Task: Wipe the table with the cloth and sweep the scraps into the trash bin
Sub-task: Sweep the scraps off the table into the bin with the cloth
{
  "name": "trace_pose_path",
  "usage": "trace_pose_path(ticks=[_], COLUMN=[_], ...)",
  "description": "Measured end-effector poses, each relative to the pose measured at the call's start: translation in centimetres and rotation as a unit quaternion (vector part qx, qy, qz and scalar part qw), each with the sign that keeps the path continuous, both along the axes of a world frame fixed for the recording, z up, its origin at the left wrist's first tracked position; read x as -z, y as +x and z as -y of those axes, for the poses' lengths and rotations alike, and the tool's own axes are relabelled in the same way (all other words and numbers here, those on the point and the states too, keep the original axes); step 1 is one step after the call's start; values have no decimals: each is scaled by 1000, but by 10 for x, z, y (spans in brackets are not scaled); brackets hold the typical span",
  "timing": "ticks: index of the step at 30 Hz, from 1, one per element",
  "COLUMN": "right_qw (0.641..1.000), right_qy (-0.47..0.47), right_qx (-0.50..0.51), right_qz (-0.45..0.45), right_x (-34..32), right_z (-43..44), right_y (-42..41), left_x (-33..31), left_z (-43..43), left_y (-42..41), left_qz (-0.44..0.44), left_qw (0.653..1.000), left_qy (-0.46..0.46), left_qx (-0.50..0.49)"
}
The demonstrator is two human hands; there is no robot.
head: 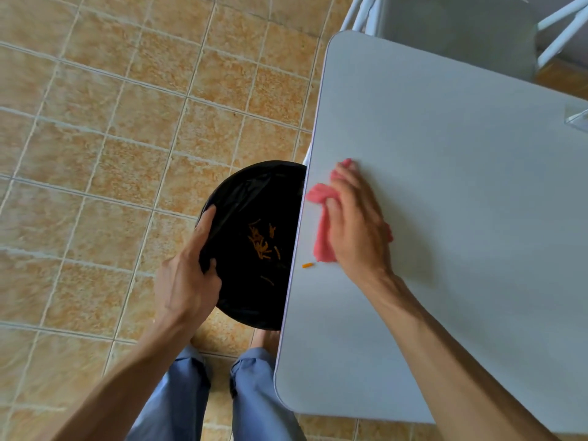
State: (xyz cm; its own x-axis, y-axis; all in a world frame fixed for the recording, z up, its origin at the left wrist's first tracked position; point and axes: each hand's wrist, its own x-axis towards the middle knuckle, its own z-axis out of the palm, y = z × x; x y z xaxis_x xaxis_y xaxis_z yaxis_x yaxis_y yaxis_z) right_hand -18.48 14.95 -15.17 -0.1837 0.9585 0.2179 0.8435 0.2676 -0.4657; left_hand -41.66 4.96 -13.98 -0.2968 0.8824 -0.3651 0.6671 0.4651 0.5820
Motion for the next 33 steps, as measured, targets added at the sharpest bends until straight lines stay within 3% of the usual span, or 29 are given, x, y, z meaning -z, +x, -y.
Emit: trace_pose_path(ticks=[6,11,18,23,28,33], right_qw=[992,984,989,992,989,984], right_qy=[-11,12,-7,-18,14,-55], right_qx=[124,170,144,127,148,117], right_qz=[14,58,15,-9,20,121], right_x=[-6,-5,0,2,2,-3], right_z=[48,91,68,68,68,47], right_y=[64,26,-66,-57,-11,7], left_x=[8,5,-2,-4,-1,3], left_z=[6,10,19,25,27,31], left_y=[-7,-3,0,-5,-17,-39], left_qz=[-10,-2,22,34,13,2], left_qw=[1000,1000,999,998,999,999], left_qy=[-3,-16,-30,-36,-40,-37], left_qx=[4,-8,-20,-27,-28,-33])
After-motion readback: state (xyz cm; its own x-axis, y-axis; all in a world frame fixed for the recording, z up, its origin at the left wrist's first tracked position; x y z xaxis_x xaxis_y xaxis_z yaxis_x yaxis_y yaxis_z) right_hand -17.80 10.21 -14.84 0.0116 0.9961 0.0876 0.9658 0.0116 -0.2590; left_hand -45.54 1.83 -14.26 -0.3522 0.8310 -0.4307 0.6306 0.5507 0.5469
